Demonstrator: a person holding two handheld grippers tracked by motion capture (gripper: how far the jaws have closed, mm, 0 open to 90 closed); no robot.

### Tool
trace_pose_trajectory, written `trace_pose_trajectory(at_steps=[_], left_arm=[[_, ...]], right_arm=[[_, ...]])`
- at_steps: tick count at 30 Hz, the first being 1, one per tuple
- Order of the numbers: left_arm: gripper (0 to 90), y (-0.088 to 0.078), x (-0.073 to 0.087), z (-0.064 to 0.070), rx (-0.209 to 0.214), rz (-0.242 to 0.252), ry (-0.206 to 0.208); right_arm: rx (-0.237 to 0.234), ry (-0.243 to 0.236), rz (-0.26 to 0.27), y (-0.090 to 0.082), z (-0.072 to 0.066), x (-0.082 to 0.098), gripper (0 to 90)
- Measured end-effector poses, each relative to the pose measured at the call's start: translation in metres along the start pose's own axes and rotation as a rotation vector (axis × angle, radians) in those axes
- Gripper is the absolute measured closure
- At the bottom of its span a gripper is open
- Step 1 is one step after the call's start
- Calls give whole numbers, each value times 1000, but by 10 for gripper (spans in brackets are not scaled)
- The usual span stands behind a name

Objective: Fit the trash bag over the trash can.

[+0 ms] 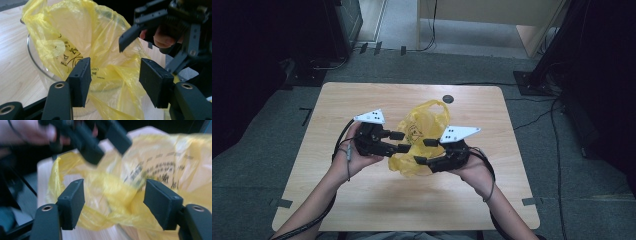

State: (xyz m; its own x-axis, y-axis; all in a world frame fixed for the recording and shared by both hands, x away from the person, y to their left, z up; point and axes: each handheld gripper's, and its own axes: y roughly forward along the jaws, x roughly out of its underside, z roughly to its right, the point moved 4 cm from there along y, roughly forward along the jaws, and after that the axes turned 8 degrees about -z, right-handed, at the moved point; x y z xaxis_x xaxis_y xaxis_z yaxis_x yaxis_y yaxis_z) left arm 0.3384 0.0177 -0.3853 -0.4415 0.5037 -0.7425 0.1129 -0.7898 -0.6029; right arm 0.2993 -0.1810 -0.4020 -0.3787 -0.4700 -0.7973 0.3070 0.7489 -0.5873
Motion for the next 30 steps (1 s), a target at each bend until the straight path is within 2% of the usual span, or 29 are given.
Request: trace_pose_trajectory(at_steps=[3, 6, 8, 11, 12, 16, 19, 20, 22, 26, 30], left_arm=[[423, -4, 6, -2, -28, 12, -3], [425, -8, 7, -7, -48, 38, -30], [425, -8, 6, -12, -69, 44, -48], [425, -8, 6, -18, -119, 34, -44], [425, -7, 6, -20, -120, 36, -49], [442, -2, 7, -28, -108, 25, -80], [586, -1, 8, -31, -82, 8, -85], [653, -2, 8, -31, -62, 15, -95], [729, -5, 9, -34, -46, 18, -117], [875, -6, 12, -37, -20, -2, -135], [900, -2, 12, -38, -19, 5, -152]], right_arm=[[53, -75, -56, 4, -4, 9, 317], [82, -113, -75, 7, -5, 15, 312], [91, -124, -86, 9, -5, 20, 310], [91, -122, -81, 11, -2, 24, 312], [89, -120, -77, 12, -2, 25, 313], [69, -101, -48, 11, 1, 27, 311], [68, -105, -47, 10, 3, 27, 309], [67, -109, -44, 9, 3, 28, 309], [60, -115, -33, 7, 4, 29, 307], [59, -116, -33, 3, 6, 30, 307], [57, -114, -27, 4, 6, 30, 297]])
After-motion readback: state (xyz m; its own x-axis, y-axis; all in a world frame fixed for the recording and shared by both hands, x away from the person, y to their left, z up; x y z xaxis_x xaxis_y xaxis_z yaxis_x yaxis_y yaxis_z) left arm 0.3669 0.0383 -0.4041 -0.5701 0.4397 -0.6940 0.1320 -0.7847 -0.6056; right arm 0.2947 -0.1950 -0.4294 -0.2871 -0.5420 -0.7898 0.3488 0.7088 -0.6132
